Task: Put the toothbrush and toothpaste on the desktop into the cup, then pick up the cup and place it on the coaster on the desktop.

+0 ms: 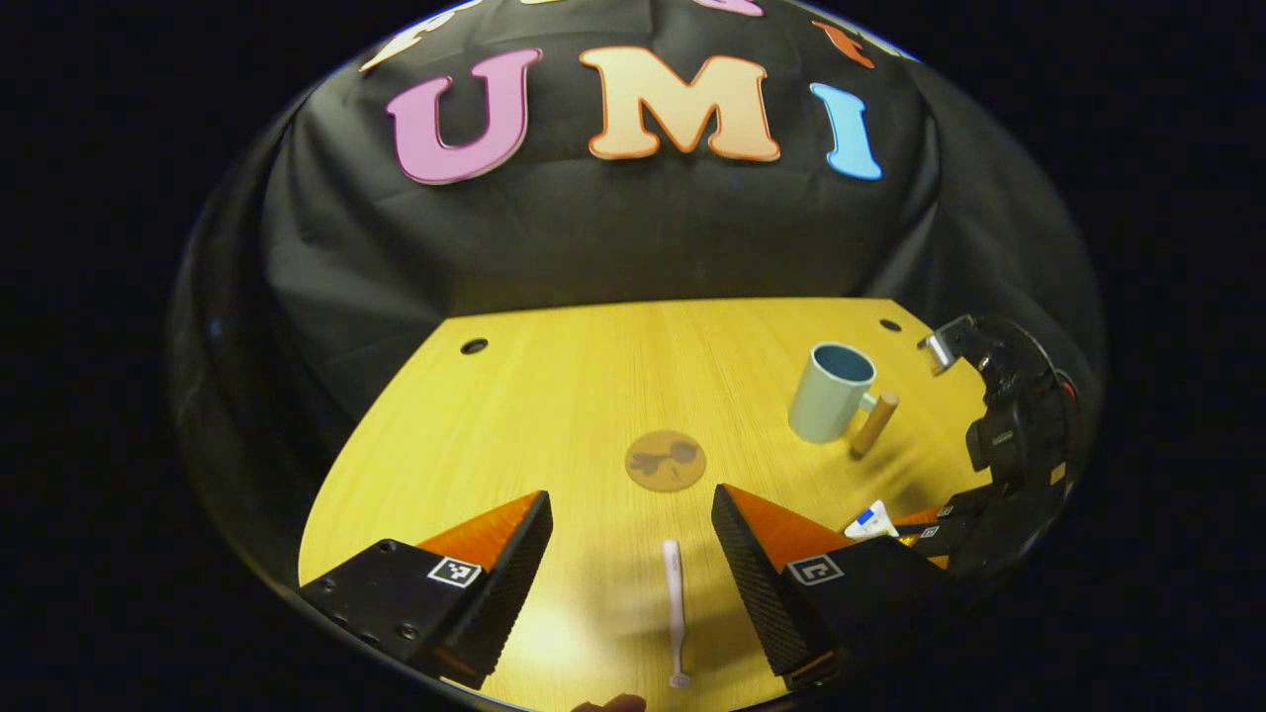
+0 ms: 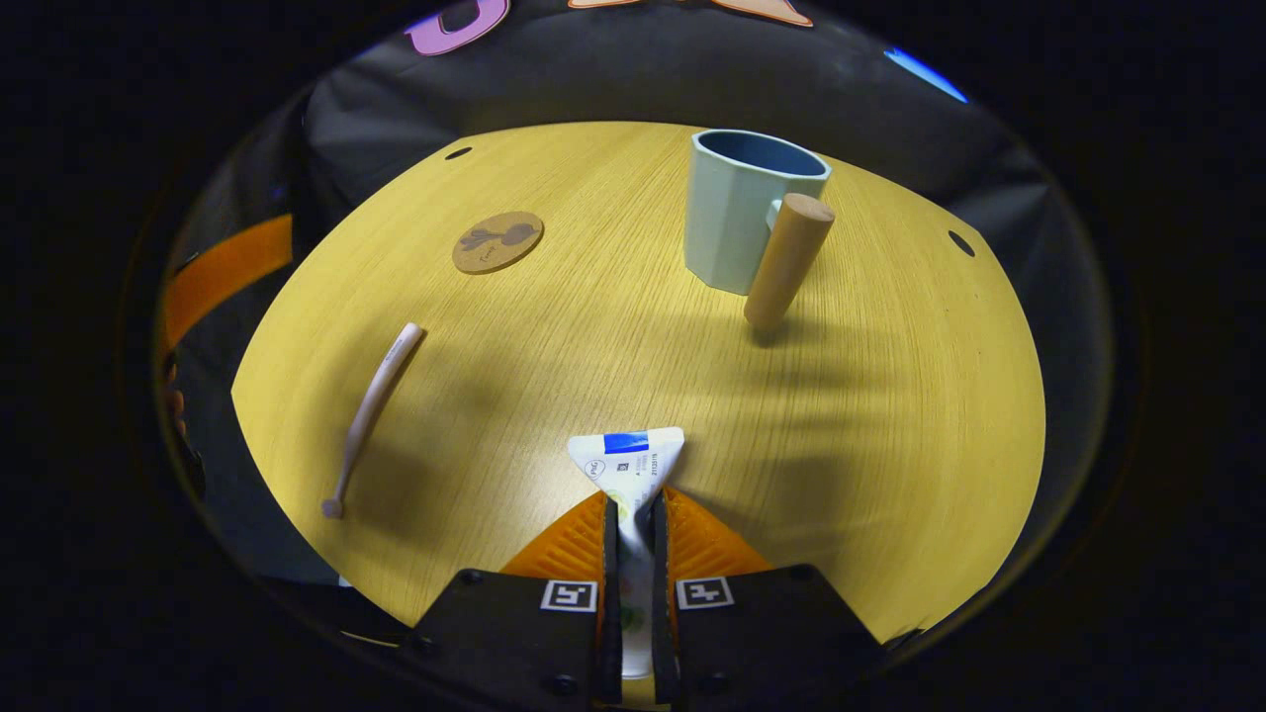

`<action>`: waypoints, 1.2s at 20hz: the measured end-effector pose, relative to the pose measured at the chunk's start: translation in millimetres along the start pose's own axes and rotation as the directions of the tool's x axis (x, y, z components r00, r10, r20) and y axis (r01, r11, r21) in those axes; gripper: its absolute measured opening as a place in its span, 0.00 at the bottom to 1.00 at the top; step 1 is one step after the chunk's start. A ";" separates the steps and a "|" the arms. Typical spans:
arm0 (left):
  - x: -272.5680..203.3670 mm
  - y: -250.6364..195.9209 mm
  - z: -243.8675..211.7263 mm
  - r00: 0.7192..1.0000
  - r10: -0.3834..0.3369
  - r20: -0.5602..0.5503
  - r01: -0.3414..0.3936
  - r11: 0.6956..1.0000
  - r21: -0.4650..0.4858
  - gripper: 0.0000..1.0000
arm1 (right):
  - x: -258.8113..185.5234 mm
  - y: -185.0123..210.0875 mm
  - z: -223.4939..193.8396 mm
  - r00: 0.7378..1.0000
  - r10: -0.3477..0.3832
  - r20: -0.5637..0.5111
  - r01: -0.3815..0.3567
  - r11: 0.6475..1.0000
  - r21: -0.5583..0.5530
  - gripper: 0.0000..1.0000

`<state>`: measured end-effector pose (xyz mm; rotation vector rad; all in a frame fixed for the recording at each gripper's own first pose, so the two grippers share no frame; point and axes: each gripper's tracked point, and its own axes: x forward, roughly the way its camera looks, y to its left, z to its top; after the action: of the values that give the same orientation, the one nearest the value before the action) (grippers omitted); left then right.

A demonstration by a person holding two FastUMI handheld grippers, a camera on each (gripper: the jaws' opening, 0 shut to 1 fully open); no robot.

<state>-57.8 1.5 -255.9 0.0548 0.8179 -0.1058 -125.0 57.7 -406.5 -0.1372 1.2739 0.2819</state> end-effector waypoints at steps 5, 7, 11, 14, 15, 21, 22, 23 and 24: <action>18.6 -2.7 -43.5 0.983 -0.018 -0.185 0.016 1.000 -0.017 0.96 | -0.4 -0.2 0.7 1.000 0.002 0.007 -0.002 1.000 0.001 0.15; 25.5 -5.0 -58.4 0.969 -0.029 -0.247 0.023 0.999 -0.027 0.96 | -0.5 -0.3 0.8 1.000 0.004 0.007 -0.004 1.000 0.002 0.15; 36.1 -9.4 -83.4 0.930 -0.050 -0.363 0.042 0.999 -0.030 0.96 | -0.8 -0.4 0.8 1.000 0.006 0.012 -0.006 1.000 0.006 0.15; 42.1 -11.0 -97.5 0.903 -0.045 -0.428 0.041 0.999 -0.019 0.96 | -0.4 -0.3 0.6 1.000 0.008 0.011 -0.008 1.000 0.010 0.15; 43.6 -11.0 -100.9 0.894 -0.044 -0.447 0.040 0.999 -0.017 0.96 | -0.2 -0.6 0.9 1.000 0.009 0.011 -0.009 1.000 0.011 0.15; 50.9 -11.3 -105.4 0.866 -0.043 -0.499 0.044 0.999 -0.008 0.96 | -0.5 -0.5 1.6 1.000 0.013 0.010 -0.013 1.000 0.011 0.15; 50.6 -11.8 -106.0 0.854 -0.043 -0.518 0.044 0.999 -0.010 0.96 | -0.5 -0.4 1.0 1.000 0.014 0.009 -0.014 1.000 0.010 0.14; 49.6 -12.3 -106.8 0.840 -0.044 -0.541 0.039 0.999 -0.021 0.95 | -0.3 -0.5 1.6 1.000 0.015 0.008 -0.015 1.000 0.010 0.15; 49.7 -13.1 -107.6 0.826 -0.043 -0.562 0.030 0.999 -0.033 0.94 | -0.4 -0.3 1.3 1.000 0.017 0.008 -0.017 1.000 0.010 0.15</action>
<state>-103.6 -5.5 -365.7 0.0492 1.4172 -0.1182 -123.8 57.8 -405.7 -0.1169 1.2685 0.2904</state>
